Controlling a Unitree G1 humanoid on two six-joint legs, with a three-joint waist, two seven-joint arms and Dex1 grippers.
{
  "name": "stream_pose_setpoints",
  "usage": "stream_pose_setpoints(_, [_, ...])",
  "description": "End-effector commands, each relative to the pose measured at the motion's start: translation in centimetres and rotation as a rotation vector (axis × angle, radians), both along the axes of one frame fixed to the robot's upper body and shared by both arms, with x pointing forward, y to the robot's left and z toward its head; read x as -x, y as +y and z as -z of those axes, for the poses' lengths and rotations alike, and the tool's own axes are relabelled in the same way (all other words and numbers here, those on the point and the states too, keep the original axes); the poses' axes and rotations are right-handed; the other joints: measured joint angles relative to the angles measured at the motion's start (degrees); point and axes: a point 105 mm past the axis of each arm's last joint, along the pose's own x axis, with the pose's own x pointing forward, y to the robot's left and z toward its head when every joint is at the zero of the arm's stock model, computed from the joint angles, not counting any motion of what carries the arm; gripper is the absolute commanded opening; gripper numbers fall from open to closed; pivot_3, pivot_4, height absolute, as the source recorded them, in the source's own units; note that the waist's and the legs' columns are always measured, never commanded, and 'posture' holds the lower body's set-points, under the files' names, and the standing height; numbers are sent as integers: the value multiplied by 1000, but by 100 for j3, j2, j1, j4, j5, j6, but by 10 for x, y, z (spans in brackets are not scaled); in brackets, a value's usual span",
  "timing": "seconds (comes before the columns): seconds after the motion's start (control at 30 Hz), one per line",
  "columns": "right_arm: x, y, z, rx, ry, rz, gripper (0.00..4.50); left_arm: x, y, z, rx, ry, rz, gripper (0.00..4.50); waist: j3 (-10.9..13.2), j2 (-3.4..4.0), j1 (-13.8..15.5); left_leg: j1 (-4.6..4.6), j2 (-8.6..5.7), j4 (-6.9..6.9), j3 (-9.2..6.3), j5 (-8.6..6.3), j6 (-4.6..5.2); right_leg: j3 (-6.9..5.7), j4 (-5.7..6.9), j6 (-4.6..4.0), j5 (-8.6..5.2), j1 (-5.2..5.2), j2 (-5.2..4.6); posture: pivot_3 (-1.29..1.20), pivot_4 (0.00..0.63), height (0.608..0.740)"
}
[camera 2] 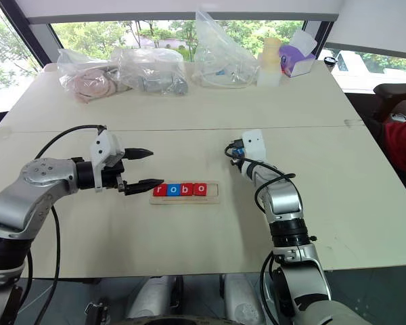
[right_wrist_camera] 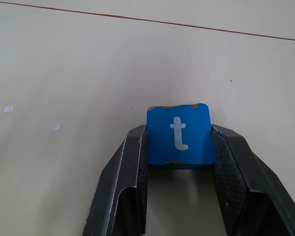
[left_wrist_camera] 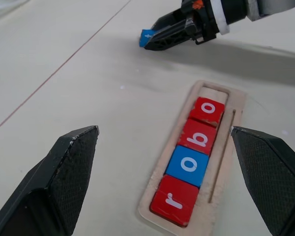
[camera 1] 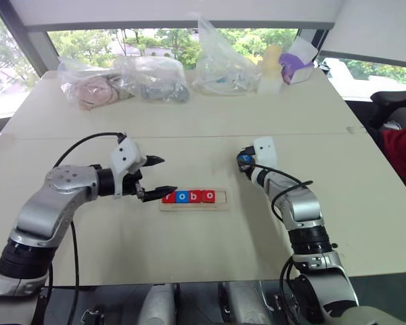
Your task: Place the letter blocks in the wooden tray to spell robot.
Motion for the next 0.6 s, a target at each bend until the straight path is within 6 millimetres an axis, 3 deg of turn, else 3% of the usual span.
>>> stream_pose_setpoints(0.03, [11, -22, -26, 88, -129, 114, 1175, 9, -9, -12, 23, -41, 55, 4500, 0, 0, 28, -2, -1, 0, -2, 0, 0, 0, 0, 0, 0, 0, -1, 0, 150, 735])
stream_pose_setpoints(0.17, [48, -32, -18, 48, -83, 216, 1175, 21, -31, -8, 19, -39, 176, 4500, -1, -1, 47, -15, -5, -9, -4, -1, 0, 0, -8, 2, -2, -10, -6, 0, 150, 735])
stream_pose_setpoints(0.3, [72, -37, -7, -57, 21, 327, 1175, 27, -44, 0, -35, -21, 262, 4500, 0, 0, -3, -13, -3, -7, -2, 0, 0, 2, -4, 2, -2, -10, -3, 0, 150, 735])
stream_pose_setpoints(0.53, [85, -29, 8, -169, 159, 421, 1175, 25, -69, -3, -19, -25, 362, 4500, -2, 1, 8, -2, 1, -1, -3, 4, -5, 2, -2, -3, -1, -4, 8, 0, 150, 735])
stream_pose_setpoints(0.6, [85, -30, 11, -179, 169, 428, 2229, 23, -70, -1, -19, -21, 373, 4500, -3, 0, 1, -3, -1, -2, -2, 4, -5, 2, -4, -3, -1, -4, 7, 0, 150, 735])
